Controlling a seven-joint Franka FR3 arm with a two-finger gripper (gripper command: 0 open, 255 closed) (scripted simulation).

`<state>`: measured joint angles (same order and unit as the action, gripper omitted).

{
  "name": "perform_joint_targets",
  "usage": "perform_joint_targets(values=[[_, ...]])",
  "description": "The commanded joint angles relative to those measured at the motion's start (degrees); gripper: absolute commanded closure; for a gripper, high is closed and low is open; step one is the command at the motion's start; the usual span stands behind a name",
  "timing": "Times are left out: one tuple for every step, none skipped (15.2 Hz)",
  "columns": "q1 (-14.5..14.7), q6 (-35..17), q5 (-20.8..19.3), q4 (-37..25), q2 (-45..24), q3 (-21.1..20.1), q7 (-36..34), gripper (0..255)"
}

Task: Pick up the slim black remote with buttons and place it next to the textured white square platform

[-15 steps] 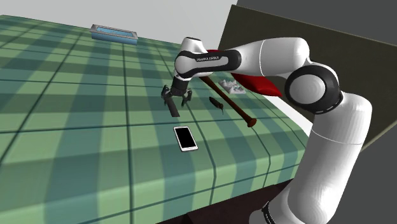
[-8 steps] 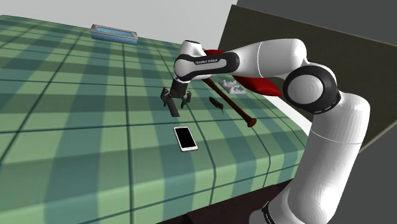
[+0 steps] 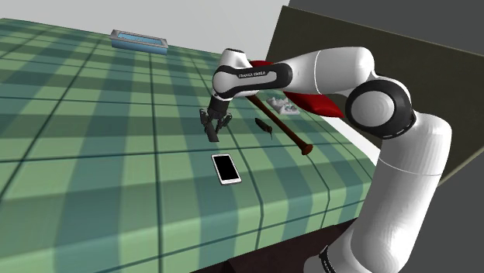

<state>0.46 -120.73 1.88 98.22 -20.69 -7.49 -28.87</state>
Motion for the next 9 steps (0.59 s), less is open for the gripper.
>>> perform_joint_targets(values=[[0.04,0.05,0.04,0.07,-0.06,-0.06,0.01,255],[0.05,0.04,0.04,0.02,-0.12,-0.06,0.01,255],[0.05,0.00,0.04,0.07,-0.10,-0.06,0.00,255],[0.09,-0.02,0.02,0.04,-0.14,-0.07,-0.04,255],[0.08,0.64,0.05,-0.34,0.14,-0.08,-0.06,255],[0.07,1.31,0.07,-0.73,0.42,-0.09,-0.09,255],[0.06,1.98,0.09,-1.14,0.68,-0.10,-0.11,255],[0.05,2.65,0.10,-1.57,0.93,-0.11,-0.14,255],[0.04,3.34,0.12,-2.04,1.15,-0.12,-0.16,255]])
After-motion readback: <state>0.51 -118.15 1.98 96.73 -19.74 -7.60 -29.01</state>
